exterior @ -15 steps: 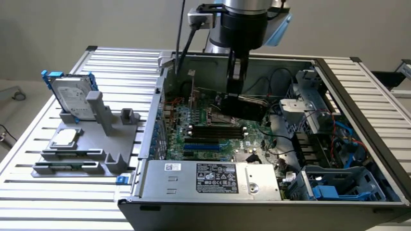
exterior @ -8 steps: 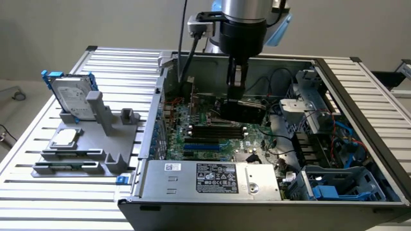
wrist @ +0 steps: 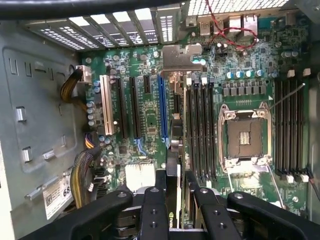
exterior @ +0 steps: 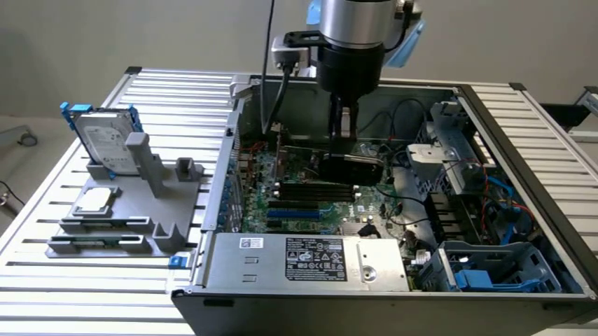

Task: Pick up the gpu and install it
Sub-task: 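Insert the gpu into the slot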

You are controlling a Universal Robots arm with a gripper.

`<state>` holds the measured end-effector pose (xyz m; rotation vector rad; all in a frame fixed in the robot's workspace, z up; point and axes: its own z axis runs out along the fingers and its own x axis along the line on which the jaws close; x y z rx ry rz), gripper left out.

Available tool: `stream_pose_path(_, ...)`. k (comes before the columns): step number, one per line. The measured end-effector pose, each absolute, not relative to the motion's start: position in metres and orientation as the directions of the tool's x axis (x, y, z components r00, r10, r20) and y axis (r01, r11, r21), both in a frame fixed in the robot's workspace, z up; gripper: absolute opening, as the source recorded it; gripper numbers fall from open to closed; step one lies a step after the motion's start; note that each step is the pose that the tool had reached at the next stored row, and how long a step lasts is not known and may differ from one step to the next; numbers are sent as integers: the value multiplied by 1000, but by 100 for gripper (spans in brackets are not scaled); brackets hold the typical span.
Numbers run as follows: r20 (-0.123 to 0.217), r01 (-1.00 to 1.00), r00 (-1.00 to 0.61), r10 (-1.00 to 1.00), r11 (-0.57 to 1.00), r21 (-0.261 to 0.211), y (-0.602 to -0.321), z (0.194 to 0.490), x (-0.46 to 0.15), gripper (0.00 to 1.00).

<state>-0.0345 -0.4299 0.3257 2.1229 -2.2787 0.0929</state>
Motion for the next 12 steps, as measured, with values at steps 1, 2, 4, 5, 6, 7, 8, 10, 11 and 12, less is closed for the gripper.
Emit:
stream_pose_path(1, 59, -998, -65, -996, 63, -26, -430, 324, -35, 26)
stream_pose_path(2, 58, -998, -59, -997, 58, -26, -431, 322, -35, 26)
stream_pose_path(4, 58, -998, -51, -997, 50, -25, -431, 319, -38, 26)
stream_pose_path(5, 58, -999, -49, -997, 47, -26, -431, 319, -39, 26)
stream_pose_path(6, 59, -999, -46, -997, 45, -25, -431, 319, -42, 26)
stream_pose_path(7, 59, -999, -44, -997, 42, -25, -431, 319, -43, 26)
stream_pose_path(8, 59, -999, -42, -997, 41, -25, -431, 319, -45, 26)
stream_pose_path(10, 58, -999, -37, -998, 36, -26, -432, 319, -49, 26)
stream_pose_path(11, 58, -999, -34, -998, 33, -25, -432, 318, -51, 26)
stream_pose_path(12, 58, -999, -31, -998, 30, -25, -432, 318, -52, 26)
